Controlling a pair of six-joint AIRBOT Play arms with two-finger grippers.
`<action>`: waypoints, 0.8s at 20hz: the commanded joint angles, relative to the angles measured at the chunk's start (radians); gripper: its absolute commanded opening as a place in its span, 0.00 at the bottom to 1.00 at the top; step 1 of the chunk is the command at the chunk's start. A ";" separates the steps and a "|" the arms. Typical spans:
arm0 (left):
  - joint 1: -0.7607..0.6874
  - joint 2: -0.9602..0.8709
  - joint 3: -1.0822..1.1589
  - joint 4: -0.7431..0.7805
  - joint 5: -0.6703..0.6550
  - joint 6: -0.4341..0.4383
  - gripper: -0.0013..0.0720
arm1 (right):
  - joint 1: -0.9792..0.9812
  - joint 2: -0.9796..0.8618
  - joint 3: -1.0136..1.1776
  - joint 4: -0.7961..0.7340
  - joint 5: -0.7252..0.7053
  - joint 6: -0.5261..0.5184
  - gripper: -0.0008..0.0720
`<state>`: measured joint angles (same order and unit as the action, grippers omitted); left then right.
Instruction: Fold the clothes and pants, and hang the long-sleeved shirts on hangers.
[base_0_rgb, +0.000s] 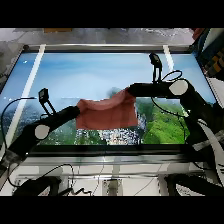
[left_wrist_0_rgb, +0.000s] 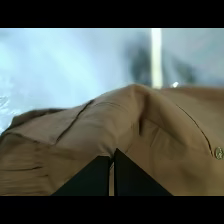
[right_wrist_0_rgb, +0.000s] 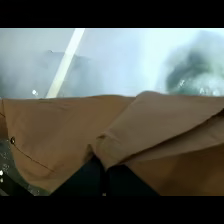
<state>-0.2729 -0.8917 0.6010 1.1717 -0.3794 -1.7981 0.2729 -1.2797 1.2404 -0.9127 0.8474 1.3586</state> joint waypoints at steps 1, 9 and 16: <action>0.053 -0.076 -0.005 0.009 -0.098 0.120 0.04 | 0.002 -0.045 -0.003 -0.080 0.150 0.048 0.02; 0.194 -0.097 -0.005 0.008 -0.404 0.341 0.17 | 0.002 -0.048 -0.283 -0.113 0.188 0.107 0.27; 0.192 -0.098 -0.005 0.005 -0.418 0.340 0.96 | -0.096 -0.076 -0.211 -0.145 0.026 0.189 0.96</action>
<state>-0.0834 -0.9890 0.5961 1.1790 -0.7830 -1.4658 0.2314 -1.3376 0.9897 -1.0504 0.9337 1.4979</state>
